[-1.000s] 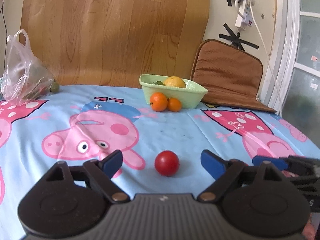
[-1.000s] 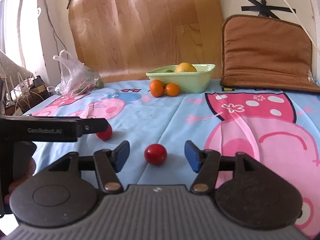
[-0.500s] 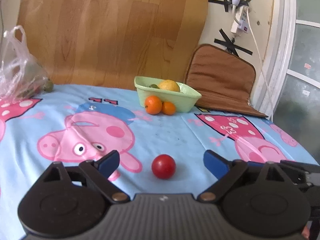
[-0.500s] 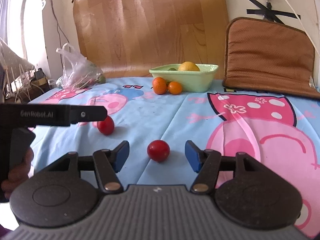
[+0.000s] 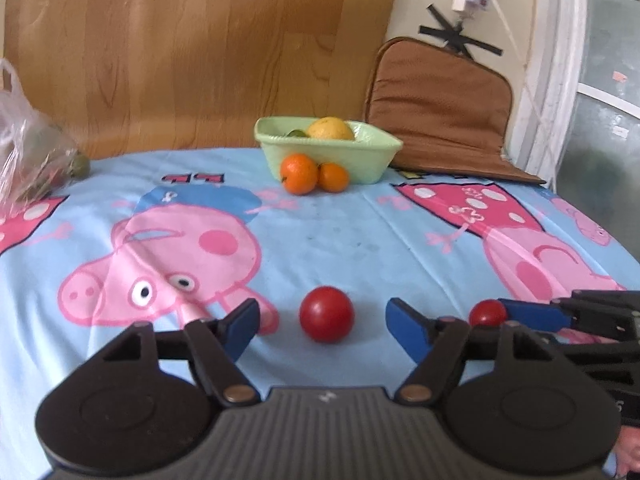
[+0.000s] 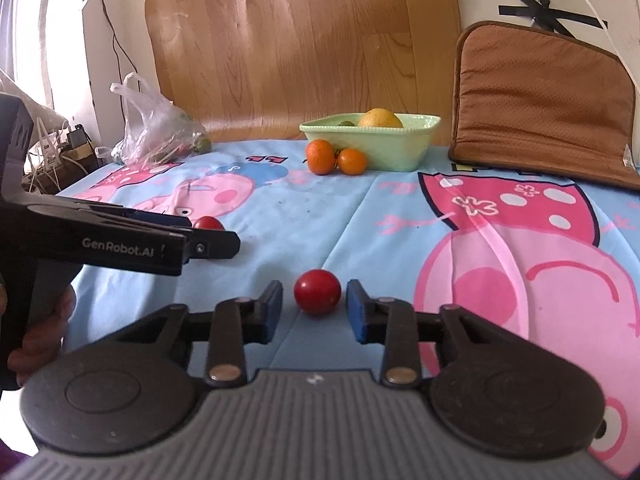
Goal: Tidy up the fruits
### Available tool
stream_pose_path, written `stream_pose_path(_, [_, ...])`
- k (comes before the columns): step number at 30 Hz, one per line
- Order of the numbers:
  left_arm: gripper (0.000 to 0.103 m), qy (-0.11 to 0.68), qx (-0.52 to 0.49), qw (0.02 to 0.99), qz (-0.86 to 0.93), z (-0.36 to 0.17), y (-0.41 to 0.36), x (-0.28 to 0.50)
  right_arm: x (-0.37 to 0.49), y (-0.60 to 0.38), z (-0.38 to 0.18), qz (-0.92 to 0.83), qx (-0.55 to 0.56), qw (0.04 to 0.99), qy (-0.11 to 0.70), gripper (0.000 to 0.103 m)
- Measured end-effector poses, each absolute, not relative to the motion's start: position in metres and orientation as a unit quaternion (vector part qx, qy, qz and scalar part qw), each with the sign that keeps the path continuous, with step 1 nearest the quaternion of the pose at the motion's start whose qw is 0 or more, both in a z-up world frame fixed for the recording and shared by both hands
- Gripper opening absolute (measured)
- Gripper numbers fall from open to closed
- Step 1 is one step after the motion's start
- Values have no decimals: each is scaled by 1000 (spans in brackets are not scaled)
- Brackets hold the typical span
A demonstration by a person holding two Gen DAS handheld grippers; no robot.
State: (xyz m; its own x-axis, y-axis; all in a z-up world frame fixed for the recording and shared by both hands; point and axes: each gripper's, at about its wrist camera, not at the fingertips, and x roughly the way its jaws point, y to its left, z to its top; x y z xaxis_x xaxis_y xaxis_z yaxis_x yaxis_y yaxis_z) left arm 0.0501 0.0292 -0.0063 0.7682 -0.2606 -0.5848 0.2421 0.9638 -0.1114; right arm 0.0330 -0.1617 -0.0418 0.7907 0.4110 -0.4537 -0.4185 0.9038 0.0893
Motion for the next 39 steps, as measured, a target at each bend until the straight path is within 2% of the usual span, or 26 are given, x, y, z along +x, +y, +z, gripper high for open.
stream_pose_path(3, [53,313,-9,942,-121,-7,28,50,33,-161,-42,219,-11,946,238,28])
stream_pose_path(4, [46,312,-6,943,-118,-7,28,50,33,-161,-42,219,-12,946,237,28])
stream_pose_path(8, [34,309,6,943,-124,-7,23,48,32,-161,-42,217,-14,947,234,28])
stream_pose_path(18, [34,307,12,944,-122,-7,21,47,32,-160,-42,213,-18,949,233,28])
stream_pose_path(23, [30,306,10,944,-128,-7,20,46,32,-159,-42,212,-20,949,232,28])
stream_pose_path(31, [30,312,-29,936,-158,-4,31,46,32,-161,-41,213,-17,950,227,28])
stream_pose_path(39, [30,315,-77,923,-208,32,44,90,74,-175,-16,234,38,941,242,28])
